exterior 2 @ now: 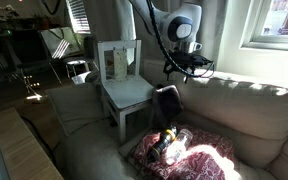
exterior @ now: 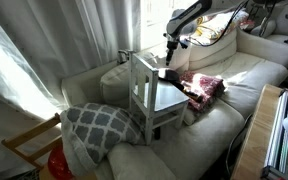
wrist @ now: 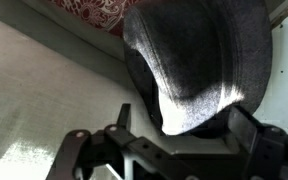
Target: Turn the chair anticlockwise once on the sofa, pick up the black bowler hat and hang it on the right ear of the chair
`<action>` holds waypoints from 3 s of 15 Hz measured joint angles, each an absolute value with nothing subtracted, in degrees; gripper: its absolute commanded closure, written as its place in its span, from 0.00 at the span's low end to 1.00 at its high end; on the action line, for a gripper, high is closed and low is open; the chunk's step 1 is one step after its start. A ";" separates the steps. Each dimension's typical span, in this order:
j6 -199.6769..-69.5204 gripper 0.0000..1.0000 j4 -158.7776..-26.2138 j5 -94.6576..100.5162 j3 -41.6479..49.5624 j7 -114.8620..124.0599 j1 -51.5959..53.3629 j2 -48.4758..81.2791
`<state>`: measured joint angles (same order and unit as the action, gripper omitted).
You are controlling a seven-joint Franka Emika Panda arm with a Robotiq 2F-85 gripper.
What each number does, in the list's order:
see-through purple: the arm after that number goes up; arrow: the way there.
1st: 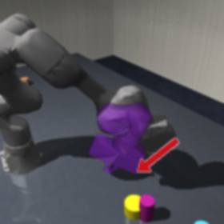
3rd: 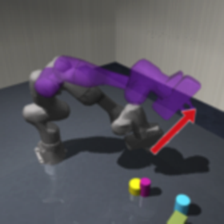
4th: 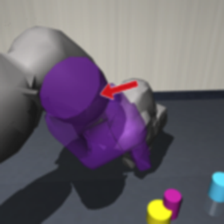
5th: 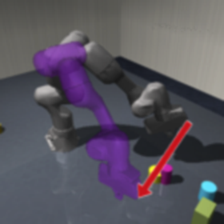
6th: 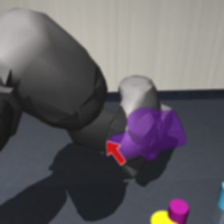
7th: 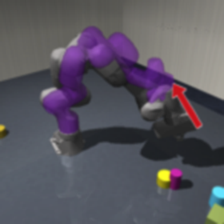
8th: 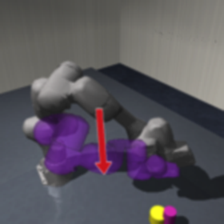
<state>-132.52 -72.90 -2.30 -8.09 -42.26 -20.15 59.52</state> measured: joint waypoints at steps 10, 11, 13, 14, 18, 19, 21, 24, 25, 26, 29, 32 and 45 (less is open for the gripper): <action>-132.52 0.00 -72.75 -5.89 -10.23 -50.75 -21.69 60.99; -132.52 0.00 -72.73 -6.32 -10.38 -51.95 -21.92 61.38; -132.52 0.05 -72.67 -7.02 -10.54 -54.10 -22.20 62.15; -132.52 0.16 -72.64 -7.46 -10.64 -55.06 -22.29 62.56; -132.53 0.47 -72.49 -8.68 -11.22 -57.97 -22.35 63.97; -132.53 0.56 -72.36 -8.79 -11.30 -58.52 -22.35 64.25; -132.53 0.69 -72.23 -8.90 -11.35 -59.42 -22.36 64.51; -132.53 0.93 -72.04 -9.10 -11.35 -60.32 -22.40 64.70; -132.53 0.99 -71.96 -9.18 -11.35 -60.50 -22.43 64.75; -132.53 1.00 -71.89 -9.28 -11.35 -60.64 -22.47 64.75; -132.46 0.98 -71.64 -10.05 -11.56 -61.24 -22.55 64.74; -131.97 0.98 -70.98 -11.70 -12.56 -62.19 -23.11 64.24; -125.19 0.98 -72.60 -29.63 -19.95 -72.61 -27.46 49.74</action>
